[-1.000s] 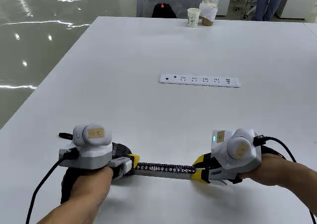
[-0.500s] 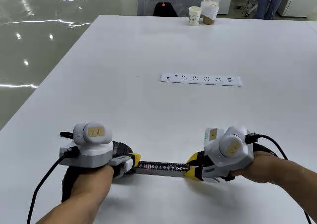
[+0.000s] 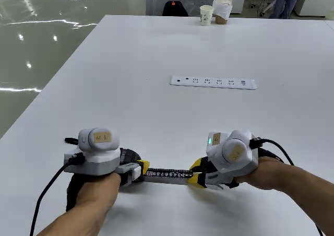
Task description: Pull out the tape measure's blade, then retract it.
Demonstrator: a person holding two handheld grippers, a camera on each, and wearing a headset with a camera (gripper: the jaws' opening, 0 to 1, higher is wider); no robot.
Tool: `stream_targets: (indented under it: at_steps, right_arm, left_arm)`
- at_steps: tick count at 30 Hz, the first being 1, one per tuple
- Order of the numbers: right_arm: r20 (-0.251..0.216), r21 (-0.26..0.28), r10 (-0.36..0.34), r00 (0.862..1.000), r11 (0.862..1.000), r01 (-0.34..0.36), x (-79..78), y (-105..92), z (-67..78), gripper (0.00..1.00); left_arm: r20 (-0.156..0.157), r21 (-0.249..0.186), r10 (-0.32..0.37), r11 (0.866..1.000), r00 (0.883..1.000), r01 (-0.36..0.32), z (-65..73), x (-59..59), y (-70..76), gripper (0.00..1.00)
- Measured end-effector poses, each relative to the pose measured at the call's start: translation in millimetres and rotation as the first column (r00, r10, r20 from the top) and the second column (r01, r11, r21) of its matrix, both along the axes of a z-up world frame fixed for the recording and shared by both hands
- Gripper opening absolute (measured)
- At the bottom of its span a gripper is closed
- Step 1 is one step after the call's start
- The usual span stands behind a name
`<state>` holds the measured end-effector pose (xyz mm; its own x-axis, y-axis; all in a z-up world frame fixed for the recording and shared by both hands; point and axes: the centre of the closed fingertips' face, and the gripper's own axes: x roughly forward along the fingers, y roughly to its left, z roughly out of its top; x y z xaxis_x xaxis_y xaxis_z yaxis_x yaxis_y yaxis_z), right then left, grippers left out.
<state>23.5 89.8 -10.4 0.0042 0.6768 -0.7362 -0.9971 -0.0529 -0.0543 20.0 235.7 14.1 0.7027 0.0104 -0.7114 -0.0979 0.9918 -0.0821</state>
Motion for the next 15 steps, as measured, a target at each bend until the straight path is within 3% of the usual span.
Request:
stream_targets:
  at_steps: [15]
  right_arm:
    - [-0.005, 0.008, 0.007, 1.000, 1.000, -0.007, -3.0, 16.8, -1.0, 0.10]
  left_arm:
    - [-0.002, -0.004, 0.000, 1.000, 1.000, 0.000, 0.2, -0.2, 0.1, 0.59]
